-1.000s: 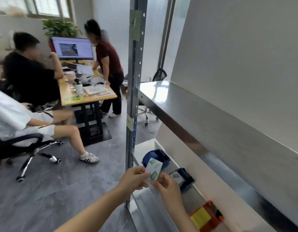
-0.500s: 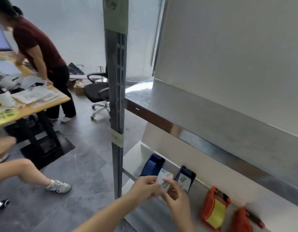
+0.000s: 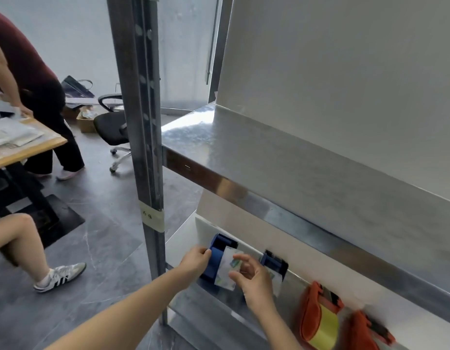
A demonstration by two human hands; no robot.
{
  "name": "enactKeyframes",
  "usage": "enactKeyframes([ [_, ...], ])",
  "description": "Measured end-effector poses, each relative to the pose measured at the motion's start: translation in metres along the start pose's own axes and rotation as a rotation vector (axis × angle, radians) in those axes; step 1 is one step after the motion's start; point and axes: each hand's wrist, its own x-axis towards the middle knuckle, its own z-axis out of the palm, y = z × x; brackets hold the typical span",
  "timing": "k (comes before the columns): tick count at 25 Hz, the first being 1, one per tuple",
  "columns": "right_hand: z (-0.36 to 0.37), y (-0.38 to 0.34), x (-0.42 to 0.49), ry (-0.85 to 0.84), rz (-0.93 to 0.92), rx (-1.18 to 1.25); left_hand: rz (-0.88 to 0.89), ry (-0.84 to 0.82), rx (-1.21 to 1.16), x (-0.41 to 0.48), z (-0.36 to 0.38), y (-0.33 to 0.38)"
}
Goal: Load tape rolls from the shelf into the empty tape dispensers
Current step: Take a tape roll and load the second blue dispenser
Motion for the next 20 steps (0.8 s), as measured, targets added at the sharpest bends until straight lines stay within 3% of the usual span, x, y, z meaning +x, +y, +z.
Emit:
enactKeyframes([
  [11,0.005,-0.006,0.011,-0.059,-0.010,0.030,0.078,-0.137,-0.628,-0.024,0.011,-0.006],
  [15,0.009,-0.021,-0.001,0.022,-0.121,-0.102,0.125,-0.151,-0.570,-0.041,0.014,-0.001],
  [20,0.022,-0.044,-0.025,0.058,-0.149,-0.121,0.373,-0.300,-0.486,-0.057,-0.009,-0.010],
])
